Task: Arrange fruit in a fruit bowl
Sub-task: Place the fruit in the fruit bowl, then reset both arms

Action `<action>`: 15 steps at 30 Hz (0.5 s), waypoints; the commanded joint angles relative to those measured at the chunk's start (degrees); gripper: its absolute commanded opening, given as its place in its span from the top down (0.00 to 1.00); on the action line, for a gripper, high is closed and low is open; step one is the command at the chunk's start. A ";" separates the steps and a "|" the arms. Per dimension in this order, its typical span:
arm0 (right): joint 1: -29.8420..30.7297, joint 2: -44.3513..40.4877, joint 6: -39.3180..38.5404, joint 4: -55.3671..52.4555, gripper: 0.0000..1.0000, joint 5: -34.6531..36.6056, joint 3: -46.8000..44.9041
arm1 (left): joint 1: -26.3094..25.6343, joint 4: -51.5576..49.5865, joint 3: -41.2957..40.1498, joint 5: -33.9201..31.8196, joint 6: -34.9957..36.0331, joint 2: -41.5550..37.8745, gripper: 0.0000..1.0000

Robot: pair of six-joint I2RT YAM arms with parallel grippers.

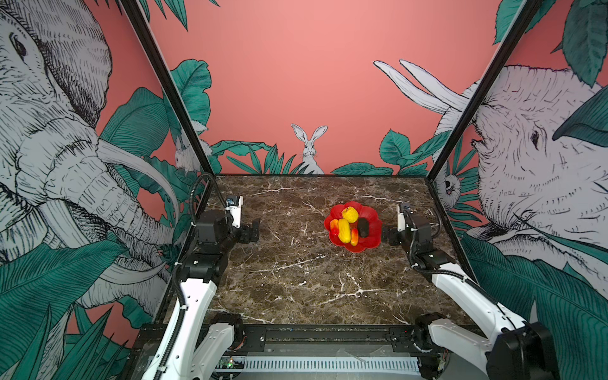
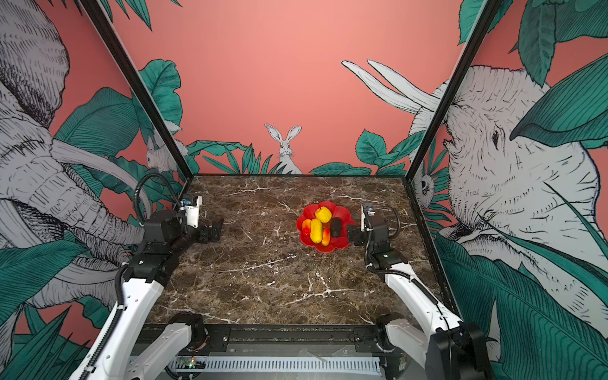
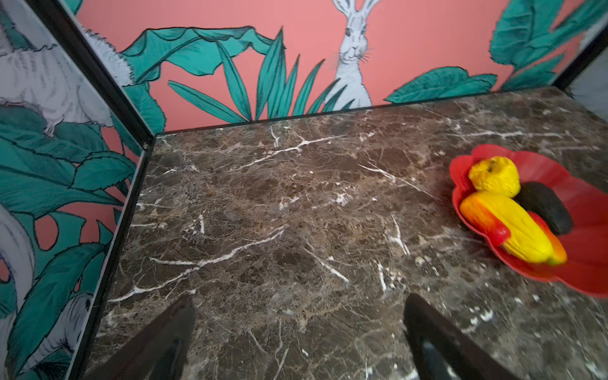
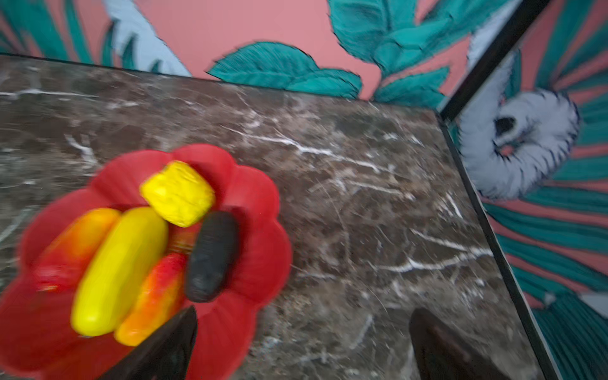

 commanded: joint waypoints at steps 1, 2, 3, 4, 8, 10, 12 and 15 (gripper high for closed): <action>-2.86 1.18 1.08 12.31 0.00 2.15 -4.36 | -2.27 11.31 -5.95 -11.10 -2.95 2.95 0.00; -2.95 2.26 0.45 13.87 0.00 3.45 -5.31 | -2.60 14.82 -8.06 -13.32 -2.68 4.07 0.00; -3.00 3.85 -0.33 15.50 0.00 4.42 -6.15 | -2.56 19.01 -10.45 -14.89 -2.38 5.44 0.00; -2.98 5.30 -1.54 17.23 0.00 4.56 -6.84 | -2.59 23.40 -12.90 -16.20 -2.08 6.79 0.00; -3.27 11.73 -3.93 30.62 0.00 3.19 -12.08 | -2.59 36.39 -19.68 -19.66 -0.36 12.59 0.00; -3.52 12.04 -5.07 30.11 0.00 0.91 -11.77 | -2.56 40.95 -21.03 -20.48 1.63 16.02 0.00; -3.69 14.30 -6.51 40.89 0.00 0.11 -14.24 | -2.51 44.79 -21.72 -20.67 4.23 19.50 0.00; -4.43 16.01 -7.55 37.76 0.00 0.43 -11.78 | -2.12 50.96 -22.77 -19.91 6.98 24.40 0.00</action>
